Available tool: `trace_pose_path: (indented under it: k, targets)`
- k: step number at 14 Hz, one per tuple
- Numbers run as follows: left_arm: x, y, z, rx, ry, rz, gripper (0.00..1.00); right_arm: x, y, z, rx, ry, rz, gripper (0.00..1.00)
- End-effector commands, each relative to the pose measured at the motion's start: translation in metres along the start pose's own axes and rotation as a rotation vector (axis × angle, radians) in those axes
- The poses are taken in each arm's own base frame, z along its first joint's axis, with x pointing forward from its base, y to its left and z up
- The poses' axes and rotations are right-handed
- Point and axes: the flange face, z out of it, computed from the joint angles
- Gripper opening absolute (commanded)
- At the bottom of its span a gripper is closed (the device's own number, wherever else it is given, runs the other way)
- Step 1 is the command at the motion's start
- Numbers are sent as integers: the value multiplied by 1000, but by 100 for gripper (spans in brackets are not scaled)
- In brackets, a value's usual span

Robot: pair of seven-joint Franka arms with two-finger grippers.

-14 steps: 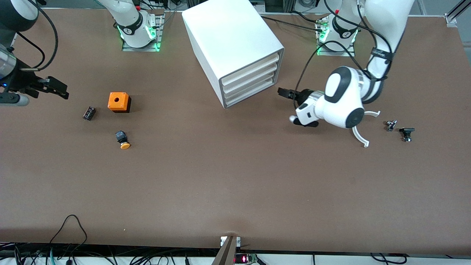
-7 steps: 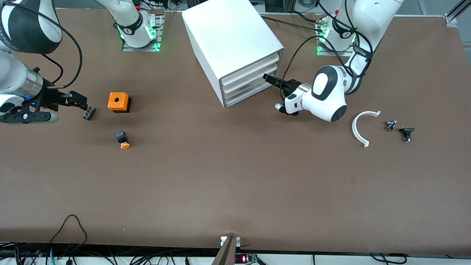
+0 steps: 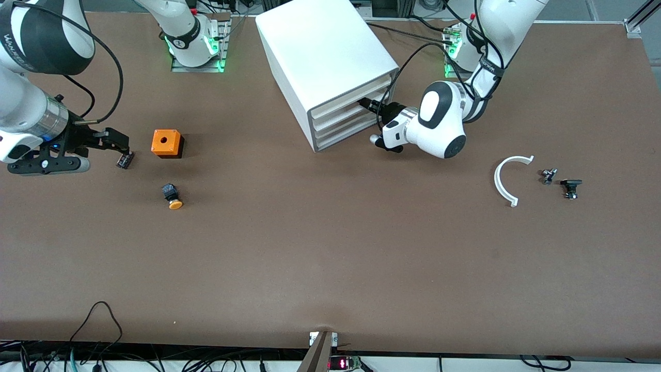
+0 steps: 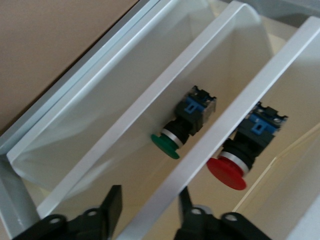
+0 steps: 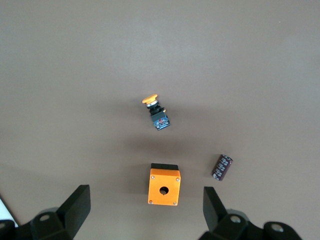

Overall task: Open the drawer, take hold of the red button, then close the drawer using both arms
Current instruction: 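Pull the drawer open with the left gripper, then reach the right gripper into the drawer while the left gripper withdraws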

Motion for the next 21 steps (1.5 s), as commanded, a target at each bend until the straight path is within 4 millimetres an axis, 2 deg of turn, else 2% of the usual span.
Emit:
trace_pose_path:
  k: [1, 2, 4, 6, 7, 8, 9, 10, 11, 12, 15, 16, 17, 20, 21]
  targets:
    - [4, -13, -21, 24, 61, 14, 0, 6, -10, 2, 17, -7, -20, 100]
    - [9, -25, -48, 69, 140, 19, 0, 7, -20, 5, 17, -16, -26, 100]
    - [21, -32, -99, 168, 246, 115, 0, 10, -34, 0, 15, 6, -47, 100]
    - [26, -40, -142, 222, 304, 147, 0, 17, -52, 0, 36, 11, -69, 100]
    - [29, -45, -160, 227, 334, 141, 0, 21, -57, 1, 60, 12, -67, 100]
    - [30, -47, -168, 228, 348, 134, 0, 25, -61, 3, 82, 12, -68, 100]
    - [30, -45, -170, 229, 352, 133, 7, 29, -67, 6, 99, 14, -75, 100]
    - [27, -43, -169, 227, 350, 134, 99, 33, -75, 8, 106, 23, -90, 100]
    - [24, -41, -173, 227, 353, 141, 100, 36, -87, 10, 107, 38, -111, 100]
    - [23, -38, -175, 228, 356, 146, 100, 38, -108, 11, 105, 49, -144, 100]
    - [14, -21, -191, 242, 398, 175, 100, 39, -184, 15, 95, 53, -256, 100]
    - [7, -12, -205, 274, 418, 198, 100, 43, -207, 14, 97, 61, -285, 100]
    - [-1, -8, -230, 335, 450, 221, 100, 44, -233, 12, 95, 72, -328, 100]
    - [-47, 18, -318, 469, 613, 271, 100, 41, -317, 14, 97, 120, -450, 100]
    - [-55, 22, -335, 481, 654, 273, 100, 41, -337, 18, 102, 140, -476, 100]
